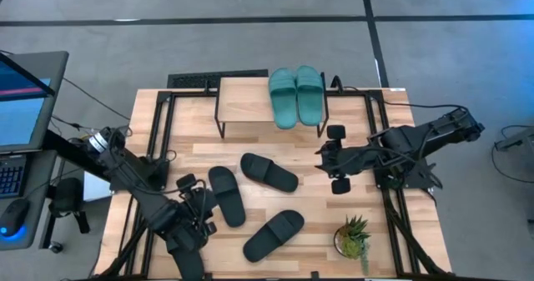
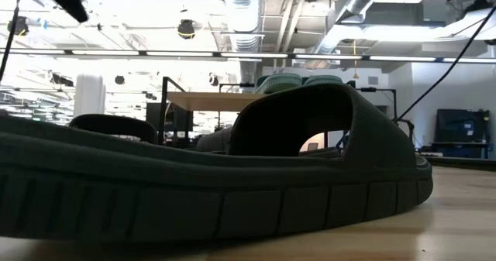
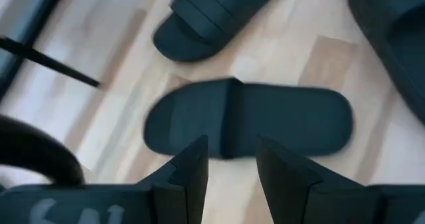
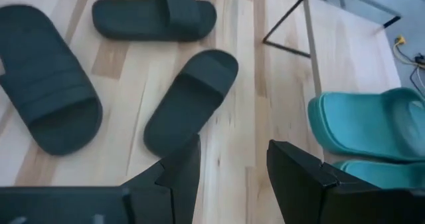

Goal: Pick and place slides into the shelf
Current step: Put the black slipper on the shelf

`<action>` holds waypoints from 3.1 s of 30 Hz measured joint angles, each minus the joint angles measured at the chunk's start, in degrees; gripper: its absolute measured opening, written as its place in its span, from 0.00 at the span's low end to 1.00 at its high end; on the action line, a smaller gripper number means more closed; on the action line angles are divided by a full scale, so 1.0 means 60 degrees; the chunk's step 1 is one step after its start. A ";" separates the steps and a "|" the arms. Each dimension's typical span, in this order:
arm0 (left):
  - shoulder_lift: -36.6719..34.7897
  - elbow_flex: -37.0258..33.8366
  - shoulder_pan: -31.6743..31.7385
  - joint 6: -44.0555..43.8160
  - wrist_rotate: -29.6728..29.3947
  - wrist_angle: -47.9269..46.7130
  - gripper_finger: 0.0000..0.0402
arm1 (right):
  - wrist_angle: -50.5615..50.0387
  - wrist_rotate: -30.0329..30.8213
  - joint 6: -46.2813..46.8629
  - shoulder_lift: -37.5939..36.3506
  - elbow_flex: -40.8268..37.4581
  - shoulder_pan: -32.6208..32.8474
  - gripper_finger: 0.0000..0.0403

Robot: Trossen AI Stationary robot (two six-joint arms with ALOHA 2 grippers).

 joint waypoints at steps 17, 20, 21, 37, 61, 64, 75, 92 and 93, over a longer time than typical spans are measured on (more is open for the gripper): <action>0.0004 0.0000 -0.1520 -0.2904 0.1264 0.0004 0.29 | 0.0660 -0.0026 0.0334 -0.0033 0.0011 0.0003 0.40; 0.0004 0.0000 -0.1588 -0.3172 0.1264 0.0004 0.29 | 0.0660 -0.0026 0.0354 -0.0016 0.0011 0.0003 0.40; 0.0004 0.0000 -0.1627 -0.3263 0.1274 0.0008 0.29 | 0.0656 -0.0028 0.0353 -0.0012 0.0011 0.0003 0.40; 0.0025 0.0000 -0.1746 -0.3550 0.2458 0.0772 0.29 | 0.0592 -0.0007 0.0425 -0.0011 0.0011 0.0003 0.40; 0.0025 0.0004 -0.2766 -0.4923 0.3843 0.3053 0.29 | 0.0719 -0.0022 0.0145 -0.0011 0.0011 -0.0317 0.40; 0.0025 0.0004 -0.2701 -0.4672 0.3011 0.2910 0.29 | 0.1131 -0.0198 -0.0116 -0.0007 0.0011 -0.0321 0.40; 0.0025 0.0011 -0.1341 -0.1771 0.0510 0.1436 0.29 | 0.2253 -0.0748 -0.0758 0.0066 0.0018 -0.0387 0.40; 0.0025 0.0011 0.0262 0.1167 -0.0107 0.1567 0.29 | 0.1353 -0.1670 -0.1108 0.1775 0.0011 -0.0303 0.40; 0.0029 0.0011 0.0296 0.1165 -0.0067 0.1566 0.29 | 0.1363 -0.1765 -0.1184 0.1802 0.0011 -0.0300 0.40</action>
